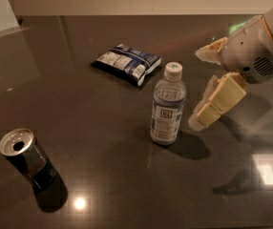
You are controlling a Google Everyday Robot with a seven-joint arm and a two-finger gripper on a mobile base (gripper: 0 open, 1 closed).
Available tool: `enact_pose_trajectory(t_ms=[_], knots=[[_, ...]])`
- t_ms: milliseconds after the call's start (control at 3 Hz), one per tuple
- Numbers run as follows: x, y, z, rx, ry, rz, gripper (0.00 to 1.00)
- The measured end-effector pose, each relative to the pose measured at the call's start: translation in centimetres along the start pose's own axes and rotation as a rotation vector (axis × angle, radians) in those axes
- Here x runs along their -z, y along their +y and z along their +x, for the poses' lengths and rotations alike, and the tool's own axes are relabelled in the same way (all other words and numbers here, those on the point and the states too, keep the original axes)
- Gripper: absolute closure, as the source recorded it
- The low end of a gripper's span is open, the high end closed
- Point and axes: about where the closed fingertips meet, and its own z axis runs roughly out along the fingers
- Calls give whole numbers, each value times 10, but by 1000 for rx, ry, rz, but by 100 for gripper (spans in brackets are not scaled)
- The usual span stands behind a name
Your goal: Knock blue plastic bottle over
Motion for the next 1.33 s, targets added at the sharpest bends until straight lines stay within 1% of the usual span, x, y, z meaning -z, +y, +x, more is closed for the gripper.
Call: enact_pose_trajectory(t_ms=[333, 667, 1000, 1333], knots=[[-18, 12, -15, 4, -68, -31, 0], [-32, 15, -23, -7, -109, -36, 0], [-36, 11, -26, -22, -132, -25, 15], [-33, 8, -23, -28, -135, -12, 39]])
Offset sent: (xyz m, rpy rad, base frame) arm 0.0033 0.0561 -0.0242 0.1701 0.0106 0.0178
